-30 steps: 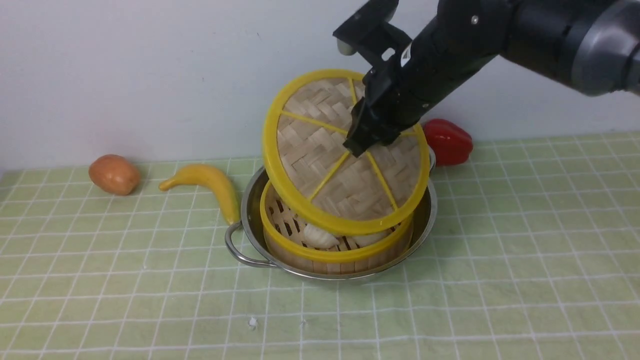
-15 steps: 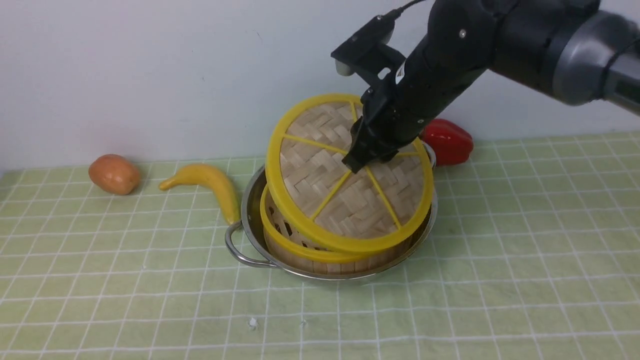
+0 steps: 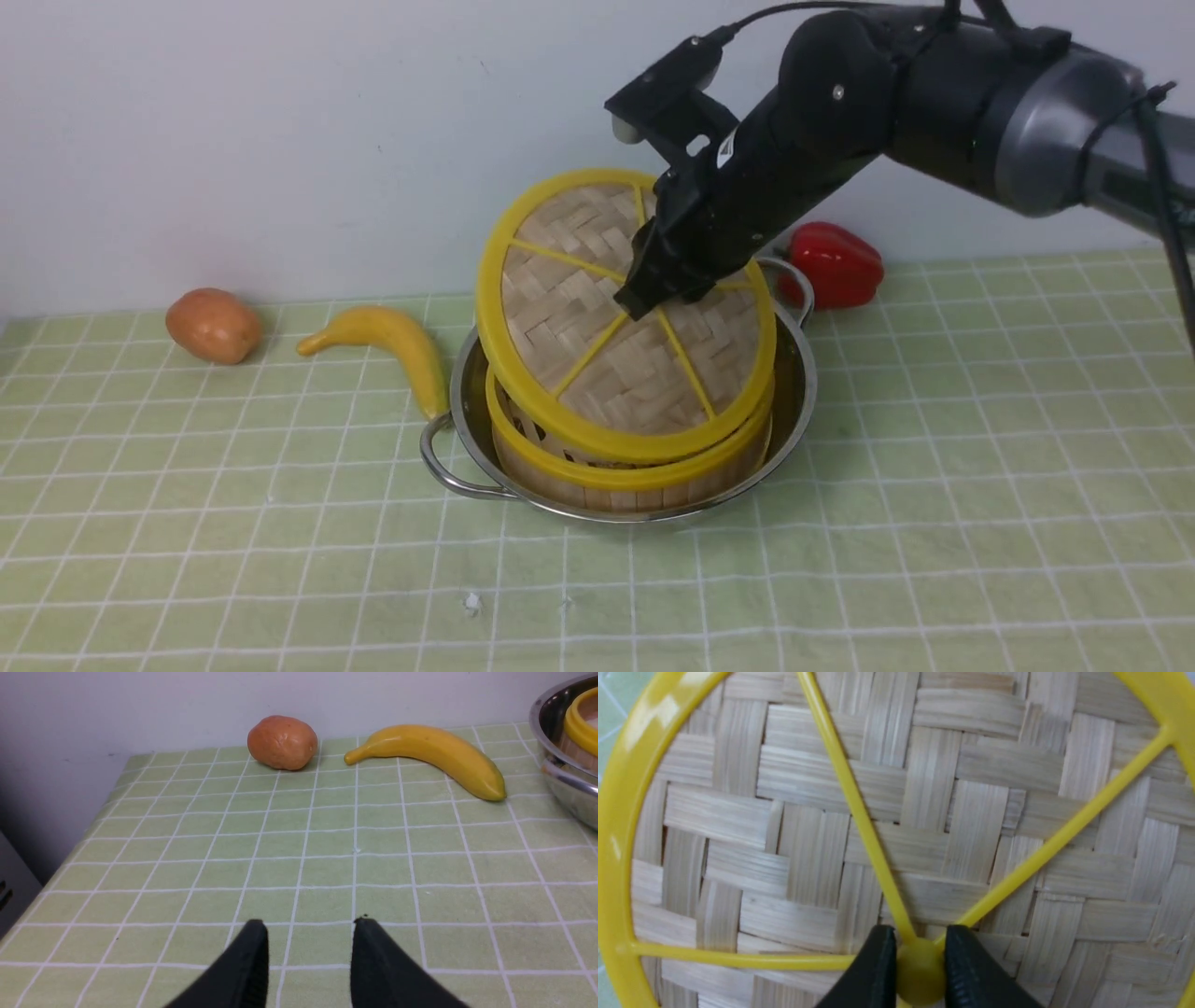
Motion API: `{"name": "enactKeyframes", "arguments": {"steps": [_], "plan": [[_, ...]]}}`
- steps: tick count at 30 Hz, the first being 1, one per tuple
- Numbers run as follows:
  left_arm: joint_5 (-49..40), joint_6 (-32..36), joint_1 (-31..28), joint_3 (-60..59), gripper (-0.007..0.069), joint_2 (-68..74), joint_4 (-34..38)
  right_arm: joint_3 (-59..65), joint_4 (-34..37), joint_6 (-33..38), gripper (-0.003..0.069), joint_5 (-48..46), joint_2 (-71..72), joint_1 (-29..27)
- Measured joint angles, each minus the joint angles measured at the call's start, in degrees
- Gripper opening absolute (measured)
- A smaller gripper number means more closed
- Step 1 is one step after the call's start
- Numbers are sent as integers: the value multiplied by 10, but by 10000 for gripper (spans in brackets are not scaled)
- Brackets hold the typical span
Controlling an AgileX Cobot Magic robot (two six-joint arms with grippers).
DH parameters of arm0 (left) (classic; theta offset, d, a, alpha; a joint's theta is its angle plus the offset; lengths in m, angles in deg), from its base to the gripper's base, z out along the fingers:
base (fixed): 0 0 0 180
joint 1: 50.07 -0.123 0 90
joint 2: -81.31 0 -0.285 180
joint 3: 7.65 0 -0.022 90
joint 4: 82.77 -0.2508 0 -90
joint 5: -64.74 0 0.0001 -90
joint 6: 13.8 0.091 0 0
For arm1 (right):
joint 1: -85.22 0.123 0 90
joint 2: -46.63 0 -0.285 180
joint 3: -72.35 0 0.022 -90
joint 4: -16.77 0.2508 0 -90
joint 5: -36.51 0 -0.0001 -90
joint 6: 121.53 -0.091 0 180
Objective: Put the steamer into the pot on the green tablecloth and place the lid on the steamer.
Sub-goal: 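Place the bamboo steamer lid onto the steamer basket in the pot with the right gripper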
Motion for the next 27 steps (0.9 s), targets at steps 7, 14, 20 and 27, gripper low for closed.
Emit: {"name": "enactKeyframes", "arguments": {"steps": [7, 14, 20, 27], "plan": [[0, 0, 0, 0, 243, 0, 0, 0, -2, 7, 147, -17, 32, 0], [0, 0, 0, 0, 243, 0, 0, 0, -2, -1, 146, -44, 43, 0], [0, 1, 0, 0, 243, 0, 0, 1, -2, -1, 146, -29, 9, 0], [0, 0, 0, 0, 243, 0, 0, 1, -1, -1, 146, -12, 3, 0]]}}
